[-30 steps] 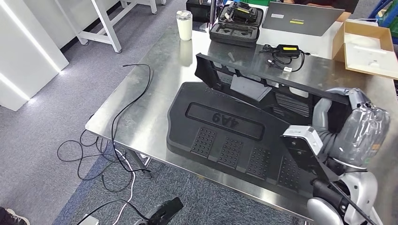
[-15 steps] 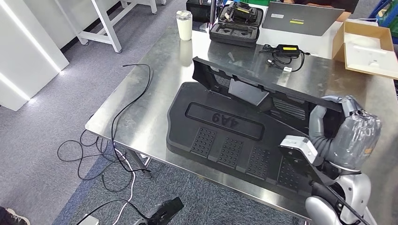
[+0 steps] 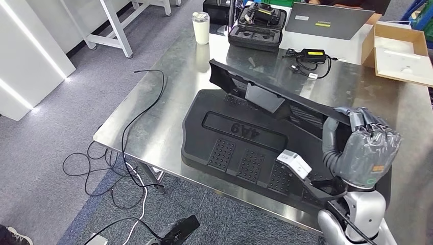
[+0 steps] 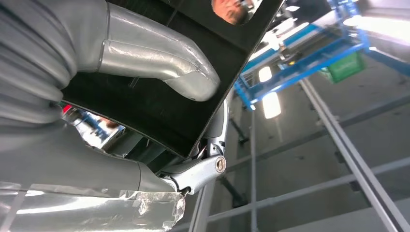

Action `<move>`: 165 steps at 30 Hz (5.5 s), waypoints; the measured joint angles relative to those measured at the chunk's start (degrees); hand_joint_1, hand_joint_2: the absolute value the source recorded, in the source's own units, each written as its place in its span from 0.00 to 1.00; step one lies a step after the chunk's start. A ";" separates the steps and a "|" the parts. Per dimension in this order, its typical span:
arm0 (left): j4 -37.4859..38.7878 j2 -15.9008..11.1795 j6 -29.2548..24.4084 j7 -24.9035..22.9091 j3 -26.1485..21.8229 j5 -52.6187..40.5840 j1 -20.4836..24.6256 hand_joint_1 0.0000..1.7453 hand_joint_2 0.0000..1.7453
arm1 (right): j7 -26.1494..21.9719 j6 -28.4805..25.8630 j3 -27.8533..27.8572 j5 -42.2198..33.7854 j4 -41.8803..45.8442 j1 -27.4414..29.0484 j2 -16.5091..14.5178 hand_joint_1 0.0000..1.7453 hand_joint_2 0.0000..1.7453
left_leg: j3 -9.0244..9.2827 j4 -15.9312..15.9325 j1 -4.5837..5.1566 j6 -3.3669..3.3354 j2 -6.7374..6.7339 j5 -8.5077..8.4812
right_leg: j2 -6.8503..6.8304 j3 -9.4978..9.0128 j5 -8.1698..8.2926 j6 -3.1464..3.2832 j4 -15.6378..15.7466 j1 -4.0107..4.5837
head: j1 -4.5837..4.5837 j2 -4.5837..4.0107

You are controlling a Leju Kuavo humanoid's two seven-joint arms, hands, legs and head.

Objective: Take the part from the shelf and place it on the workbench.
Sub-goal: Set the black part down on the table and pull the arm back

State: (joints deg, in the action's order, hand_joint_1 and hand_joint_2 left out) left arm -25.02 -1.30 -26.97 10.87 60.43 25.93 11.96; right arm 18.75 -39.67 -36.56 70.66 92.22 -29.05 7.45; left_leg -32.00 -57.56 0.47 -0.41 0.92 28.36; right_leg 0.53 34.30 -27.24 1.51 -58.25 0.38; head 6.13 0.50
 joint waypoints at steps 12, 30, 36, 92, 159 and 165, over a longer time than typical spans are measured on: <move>-0.10 0.21 0.18 -0.54 0.00 0.02 0.01 0.00 0.00 | 8.28 0.07 -0.26 0.29 -6.74 -8.30 -1.25 1.00 1.00 | 0.00 -0.01 0.01 0.01 0.02 -0.01 | -0.02 -0.04 0.01 -0.02 0.01 -0.01 | 0.00 0.00; -0.28 0.21 1.34 -1.37 0.00 0.11 0.02 0.00 0.00 | 11.87 0.73 -0.79 1.54 -10.64 -11.51 -1.23 1.00 1.00 | 0.00 -0.01 0.01 0.00 0.02 0.00 | -0.02 -0.03 -0.03 -0.07 0.04 -0.01 | -0.01 0.00; -0.66 0.21 0.84 -1.54 0.00 0.95 -0.03 0.00 0.00 | 13.26 0.90 -0.97 8.50 -11.62 -11.02 -0.41 1.00 1.00 | 0.01 -0.01 0.01 0.00 0.02 0.00 | -0.02 -0.02 -0.03 -0.07 0.06 -0.01 | 0.01 0.00; -1.08 0.21 -1.99 0.33 0.02 4.85 -1.31 0.00 0.00 | 10.30 0.26 0.84 13.55 -3.76 2.91 6.13 0.00 0.00 | 0.10 0.00 0.02 -0.02 0.01 0.05 | 0.01 -0.12 -0.03 -0.09 0.10 -0.02 | 0.00 0.00; -0.98 0.19 0.33 2.37 1.51 7.15 -1.15 0.00 0.00 | 0.58 16.09 -0.54 -28.83 15.92 4.93 11.39 0.00 1.00 | 0.20 -0.01 0.03 -0.02 0.00 0.06 | 0.01 -0.20 -0.03 -0.09 0.12 -0.02 | -0.01 0.00; -0.87 0.19 0.57 2.42 1.51 6.67 -1.17 0.00 0.00 | 3.18 9.83 1.98 -16.97 20.33 7.33 12.81 0.00 1.00 | 0.22 -0.01 0.03 -0.05 0.01 0.08 | 0.00 -0.22 -0.04 -0.10 0.13 -0.03 | 0.01 0.00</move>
State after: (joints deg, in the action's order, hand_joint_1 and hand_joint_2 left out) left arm -25.88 -1.11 -26.40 13.29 61.94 32.59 10.79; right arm 21.93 -29.84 -34.58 53.70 112.56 -21.72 20.25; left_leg -31.78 -57.57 0.50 -0.46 0.93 28.43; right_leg 0.53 34.08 -27.28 1.42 -58.12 0.35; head 6.13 0.50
